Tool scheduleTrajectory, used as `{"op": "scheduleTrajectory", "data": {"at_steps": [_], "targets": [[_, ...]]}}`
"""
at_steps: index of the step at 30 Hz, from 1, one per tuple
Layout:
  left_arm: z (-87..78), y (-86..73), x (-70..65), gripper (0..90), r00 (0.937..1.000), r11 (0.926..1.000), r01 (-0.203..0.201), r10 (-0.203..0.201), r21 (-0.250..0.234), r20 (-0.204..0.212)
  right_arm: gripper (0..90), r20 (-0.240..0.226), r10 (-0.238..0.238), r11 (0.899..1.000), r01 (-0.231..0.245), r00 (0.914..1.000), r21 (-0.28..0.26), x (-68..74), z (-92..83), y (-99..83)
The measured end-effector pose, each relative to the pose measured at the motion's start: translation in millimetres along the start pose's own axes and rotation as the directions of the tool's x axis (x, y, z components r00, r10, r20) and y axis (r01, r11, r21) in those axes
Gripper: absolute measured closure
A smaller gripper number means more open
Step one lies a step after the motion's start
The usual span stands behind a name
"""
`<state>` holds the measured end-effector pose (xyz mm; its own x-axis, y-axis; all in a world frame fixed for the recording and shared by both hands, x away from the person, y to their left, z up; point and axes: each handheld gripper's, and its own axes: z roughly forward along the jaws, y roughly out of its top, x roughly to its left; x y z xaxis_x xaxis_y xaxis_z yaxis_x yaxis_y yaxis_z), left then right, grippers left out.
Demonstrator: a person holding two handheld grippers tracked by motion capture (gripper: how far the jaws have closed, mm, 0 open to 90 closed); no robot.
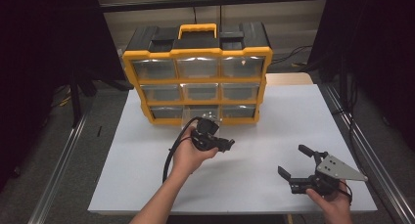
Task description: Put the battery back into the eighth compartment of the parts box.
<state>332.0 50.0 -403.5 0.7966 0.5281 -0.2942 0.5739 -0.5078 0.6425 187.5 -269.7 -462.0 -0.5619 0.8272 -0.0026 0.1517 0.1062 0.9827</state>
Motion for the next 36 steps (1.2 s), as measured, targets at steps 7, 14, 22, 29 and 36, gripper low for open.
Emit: {"op": "scheduleTrajectory", "data": {"at_steps": [7,14,22,29,36], "targets": [[-9.0,6.5,1.6,77.4,1.0,1.0,-0.005,0.005,0.002,0.004,1.4,-0.002,0.001,1.0,-0.001,1.0,0.0,0.0,0.1,-0.1],[-16.4,12.7,1.7,77.4,0.9999,0.9999,-0.011,0.011,0.007,0.006,1.4,-0.007,0.0,1.0,0.0,1.0,0.001,-0.3,0.0,-0.1],[-24.3,22.0,3.6,77.4,0.9997,0.9997,-0.023,0.023,0.003,0.002,1.4,-0.006,0.001,1.0,-0.001,1.0,0.0,-0.1,0.4,-0.1],[-29.7,28.6,5.7,77.4,0.9999,0.9999,-0.011,0.011,-0.006,-0.007,1.4,-0.009,0.002,1.0,-0.002,1.0,-0.001,-0.3,0.0,-0.1],[-37.4,30.8,12.3,77.4,0.9999,0.9997,0.0,0.0,-0.025,-0.013,1.4,-0.008,0.004,1.0,-0.004,1.0,-0.001,-0.2,-0.1,-0.1]]}}
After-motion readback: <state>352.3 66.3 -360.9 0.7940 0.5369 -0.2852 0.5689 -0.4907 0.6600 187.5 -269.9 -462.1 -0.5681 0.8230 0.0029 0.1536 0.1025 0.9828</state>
